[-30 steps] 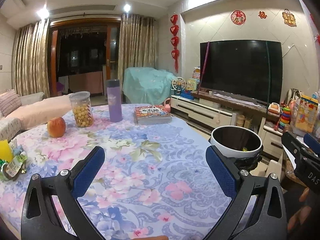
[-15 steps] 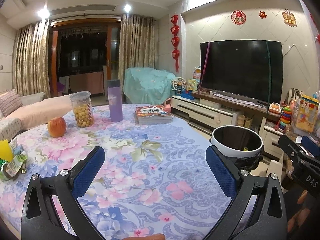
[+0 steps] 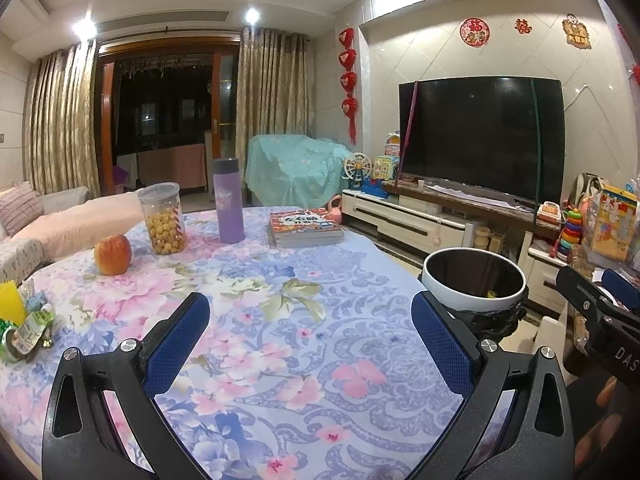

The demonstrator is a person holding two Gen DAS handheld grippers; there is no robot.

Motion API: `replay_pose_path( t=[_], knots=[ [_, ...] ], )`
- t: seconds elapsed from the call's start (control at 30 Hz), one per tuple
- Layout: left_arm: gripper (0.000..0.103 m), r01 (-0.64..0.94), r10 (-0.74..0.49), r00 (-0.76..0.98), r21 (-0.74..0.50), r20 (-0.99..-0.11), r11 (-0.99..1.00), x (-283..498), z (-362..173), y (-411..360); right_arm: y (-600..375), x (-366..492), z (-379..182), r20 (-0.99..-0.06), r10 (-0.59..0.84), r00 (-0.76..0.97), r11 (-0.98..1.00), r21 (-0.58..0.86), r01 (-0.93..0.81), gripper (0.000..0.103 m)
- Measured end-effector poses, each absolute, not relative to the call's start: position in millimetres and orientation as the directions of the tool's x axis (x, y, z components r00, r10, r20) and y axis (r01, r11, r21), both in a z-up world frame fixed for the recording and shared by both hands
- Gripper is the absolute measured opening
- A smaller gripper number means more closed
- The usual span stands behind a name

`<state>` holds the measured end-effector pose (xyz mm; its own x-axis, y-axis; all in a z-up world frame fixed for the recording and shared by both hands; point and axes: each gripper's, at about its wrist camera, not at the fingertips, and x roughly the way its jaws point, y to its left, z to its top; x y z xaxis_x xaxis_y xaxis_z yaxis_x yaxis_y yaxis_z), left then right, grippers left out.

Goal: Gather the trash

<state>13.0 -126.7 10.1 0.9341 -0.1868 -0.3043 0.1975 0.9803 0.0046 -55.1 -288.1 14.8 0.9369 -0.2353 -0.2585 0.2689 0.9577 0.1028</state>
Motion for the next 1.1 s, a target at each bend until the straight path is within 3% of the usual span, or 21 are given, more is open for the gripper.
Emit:
replay_pose_path(
  t=[1.1],
  knots=[
    [0.103, 0.202, -0.188, 0.931, 0.012, -0.313, 0.979, 16.9, 4.1, -127.4, -288.6, -55.6, 14.4, -0.262, -0.23, 0.937, 0.956, 0.12, 0.268, 0.103]
  ],
)
